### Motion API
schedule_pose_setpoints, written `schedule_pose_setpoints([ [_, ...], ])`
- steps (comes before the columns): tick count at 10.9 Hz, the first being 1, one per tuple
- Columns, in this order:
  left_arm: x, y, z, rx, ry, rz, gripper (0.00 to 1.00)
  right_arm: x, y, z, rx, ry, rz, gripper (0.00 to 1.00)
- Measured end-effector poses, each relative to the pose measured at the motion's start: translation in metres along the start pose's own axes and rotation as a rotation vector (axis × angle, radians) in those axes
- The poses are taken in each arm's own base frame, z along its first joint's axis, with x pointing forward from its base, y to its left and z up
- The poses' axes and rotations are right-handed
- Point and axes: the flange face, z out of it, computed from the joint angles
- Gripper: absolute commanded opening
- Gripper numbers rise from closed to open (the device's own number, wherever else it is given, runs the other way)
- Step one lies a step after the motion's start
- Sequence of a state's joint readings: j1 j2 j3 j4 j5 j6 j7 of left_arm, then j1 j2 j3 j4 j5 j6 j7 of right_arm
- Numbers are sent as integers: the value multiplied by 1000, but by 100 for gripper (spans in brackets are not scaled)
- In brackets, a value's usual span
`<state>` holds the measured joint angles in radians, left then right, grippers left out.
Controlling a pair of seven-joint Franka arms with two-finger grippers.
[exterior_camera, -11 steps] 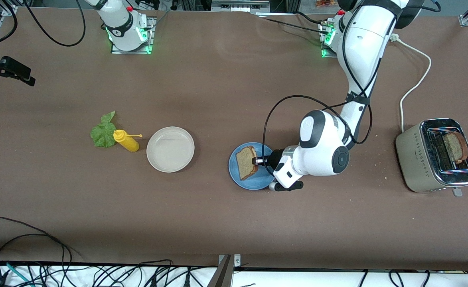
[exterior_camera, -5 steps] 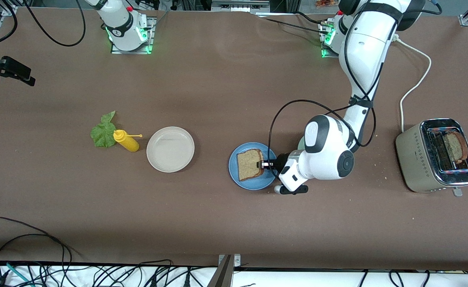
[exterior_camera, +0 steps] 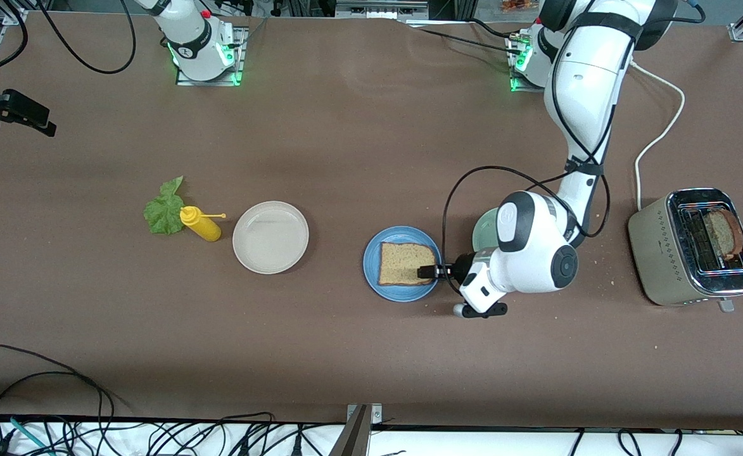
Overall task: Make sandwich in blue plate with both arms
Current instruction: 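Release the bread and raise the left gripper back toward the toaster, then lower the right gripper onto the green lettuce leaf and grasp it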
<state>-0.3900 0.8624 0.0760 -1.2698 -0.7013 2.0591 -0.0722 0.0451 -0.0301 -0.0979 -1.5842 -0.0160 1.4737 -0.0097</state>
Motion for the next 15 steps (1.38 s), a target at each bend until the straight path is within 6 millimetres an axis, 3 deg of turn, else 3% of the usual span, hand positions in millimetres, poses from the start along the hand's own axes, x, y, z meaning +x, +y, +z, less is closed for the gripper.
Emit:
schedule_pose_setpoints([
  [3,18,-31,-33,88,61,50,100,6,-1,9,-2,-20,-2,100],
  [6,19,-31,-117,205,160,131,100,17,-2,31,-5,-64,-2,100],
  [8,-5,-25,-183,216,218,138,100,32,-1,63,-8,-126,-16,100],
  [11,-52,-77,-299,184,284,45,100,54,-3,124,1,-227,-137,100],
  [13,-92,-99,-353,283,275,47,100,61,1,169,2,-228,-152,100],
  [15,-124,-94,-387,403,263,82,100,57,10,225,-1,-183,-142,100],
])
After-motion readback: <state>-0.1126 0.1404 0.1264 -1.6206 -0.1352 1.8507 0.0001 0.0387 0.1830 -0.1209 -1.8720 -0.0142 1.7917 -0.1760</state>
